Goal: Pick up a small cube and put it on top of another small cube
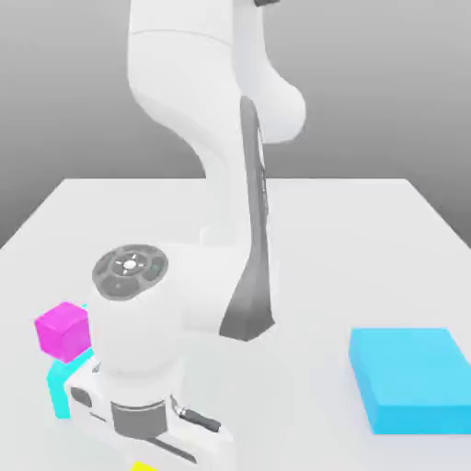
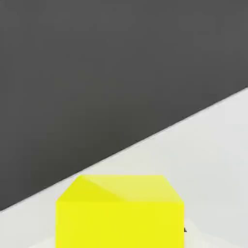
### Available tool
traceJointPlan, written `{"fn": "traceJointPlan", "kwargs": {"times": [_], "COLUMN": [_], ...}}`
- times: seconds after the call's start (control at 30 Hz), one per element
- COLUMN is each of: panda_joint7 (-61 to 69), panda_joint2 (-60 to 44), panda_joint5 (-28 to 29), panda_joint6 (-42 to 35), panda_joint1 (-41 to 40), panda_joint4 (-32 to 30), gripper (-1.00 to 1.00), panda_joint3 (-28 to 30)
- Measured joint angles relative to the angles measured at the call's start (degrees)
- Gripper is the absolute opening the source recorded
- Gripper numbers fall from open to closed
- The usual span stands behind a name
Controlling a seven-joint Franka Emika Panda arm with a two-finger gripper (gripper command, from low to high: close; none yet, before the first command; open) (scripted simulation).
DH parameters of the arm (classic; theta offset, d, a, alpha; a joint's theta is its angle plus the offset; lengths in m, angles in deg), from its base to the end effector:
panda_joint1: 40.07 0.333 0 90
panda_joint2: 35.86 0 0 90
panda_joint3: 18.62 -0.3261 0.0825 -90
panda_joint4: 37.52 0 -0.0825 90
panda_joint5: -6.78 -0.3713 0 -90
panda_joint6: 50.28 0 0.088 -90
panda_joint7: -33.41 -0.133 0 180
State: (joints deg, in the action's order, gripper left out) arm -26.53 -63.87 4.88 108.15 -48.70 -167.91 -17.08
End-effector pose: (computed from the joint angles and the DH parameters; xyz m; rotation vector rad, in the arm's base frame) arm 0.5188 -0.0950 0.1345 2.5465 -1.8398 0.0015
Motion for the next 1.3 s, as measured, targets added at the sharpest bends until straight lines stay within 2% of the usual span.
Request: {"fn": "traceJointPlan", "kwargs": {"times": [0.17,0.5,1.0,1.2,1.23,1.3], "panda_joint7": [-0.9,-6.5,-14.1,-14.3,-14.3,-14.3], "panda_joint2": [9.6,30.5,61.4,53.2,51.7,51.7], "panda_joint5": [0.7,4.4,8.6,8.9,9.0,9.0], "panda_joint6": [-6.4,-13.8,-24.4,-12.2,-10.3,-10.3], "panda_joint1": [-0.2,-4.3,-14.3,-15.1,-15.1,-15.1], "panda_joint4": [-3.2,-16.7,-36.9,-40.8,-41.2,-41.2], "gripper": [-1.00,-1.00,-1.00,-1.00,1.00,1.00], "panda_joint3": [0.9,5.6,7.4,7.9,8.0,8.0]}}
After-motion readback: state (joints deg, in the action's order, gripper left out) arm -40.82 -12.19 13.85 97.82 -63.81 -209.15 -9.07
